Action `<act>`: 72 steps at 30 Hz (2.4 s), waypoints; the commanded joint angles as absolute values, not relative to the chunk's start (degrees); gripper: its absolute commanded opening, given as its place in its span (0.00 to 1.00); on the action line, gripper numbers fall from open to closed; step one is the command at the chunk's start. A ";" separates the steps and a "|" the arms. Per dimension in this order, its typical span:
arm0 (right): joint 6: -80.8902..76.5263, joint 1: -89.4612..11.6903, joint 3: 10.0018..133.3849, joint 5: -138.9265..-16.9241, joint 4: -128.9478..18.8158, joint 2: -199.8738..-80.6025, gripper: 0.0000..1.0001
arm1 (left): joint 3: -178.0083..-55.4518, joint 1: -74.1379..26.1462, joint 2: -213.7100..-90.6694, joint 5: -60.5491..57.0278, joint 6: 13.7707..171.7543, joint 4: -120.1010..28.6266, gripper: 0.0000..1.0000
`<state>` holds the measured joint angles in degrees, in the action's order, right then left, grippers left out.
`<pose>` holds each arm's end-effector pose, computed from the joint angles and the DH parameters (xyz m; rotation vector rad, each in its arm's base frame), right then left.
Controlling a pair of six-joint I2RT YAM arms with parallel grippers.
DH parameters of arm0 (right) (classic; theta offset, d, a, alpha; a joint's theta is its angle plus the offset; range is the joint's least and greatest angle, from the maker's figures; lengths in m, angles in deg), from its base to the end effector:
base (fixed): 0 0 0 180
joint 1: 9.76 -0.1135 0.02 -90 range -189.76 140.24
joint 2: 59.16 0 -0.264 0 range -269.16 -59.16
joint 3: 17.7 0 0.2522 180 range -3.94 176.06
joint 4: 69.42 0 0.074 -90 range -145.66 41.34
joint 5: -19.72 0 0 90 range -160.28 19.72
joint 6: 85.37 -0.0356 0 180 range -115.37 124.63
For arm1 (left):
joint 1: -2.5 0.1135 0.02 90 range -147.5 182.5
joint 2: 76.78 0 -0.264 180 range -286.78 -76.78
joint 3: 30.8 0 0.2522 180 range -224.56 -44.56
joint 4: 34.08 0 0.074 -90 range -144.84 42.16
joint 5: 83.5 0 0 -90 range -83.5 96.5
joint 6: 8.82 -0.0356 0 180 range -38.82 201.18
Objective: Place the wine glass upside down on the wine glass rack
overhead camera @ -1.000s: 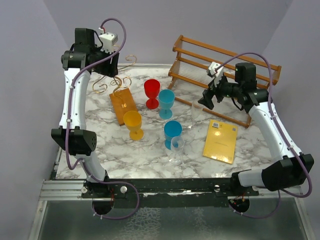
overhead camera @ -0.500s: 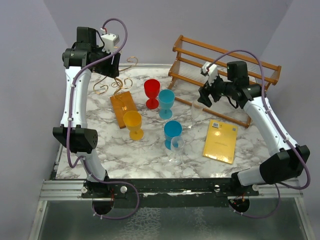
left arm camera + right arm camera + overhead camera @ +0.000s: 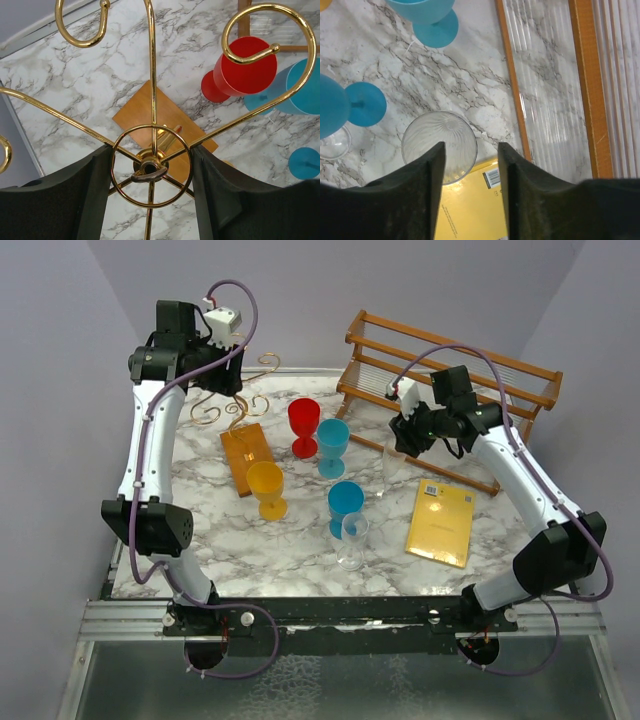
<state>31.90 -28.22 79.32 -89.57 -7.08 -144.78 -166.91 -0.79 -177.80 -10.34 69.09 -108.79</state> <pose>0.2949 0.1109 0.3430 -1.0736 2.1710 0.3438 0.3589 -0.0310 0.4487 0.4530 2.1926 -0.2490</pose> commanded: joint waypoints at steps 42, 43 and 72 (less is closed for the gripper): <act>19.35 -29.01 119.34 -96.40 -17.39 -140.78 0.01 | -159.92 -7.13 -166.88 -31.90 100.88 -64.40 0.93; 18.11 -29.01 120.27 -97.77 -17.73 -141.34 0.01 | -159.42 -7.42 -167.41 -32.90 102.16 -63.08 0.92; 6.50 -29.01 121.95 -107.68 -22.00 -146.59 0.01 | -141.29 -9.84 -168.75 -42.88 121.64 -41.48 0.32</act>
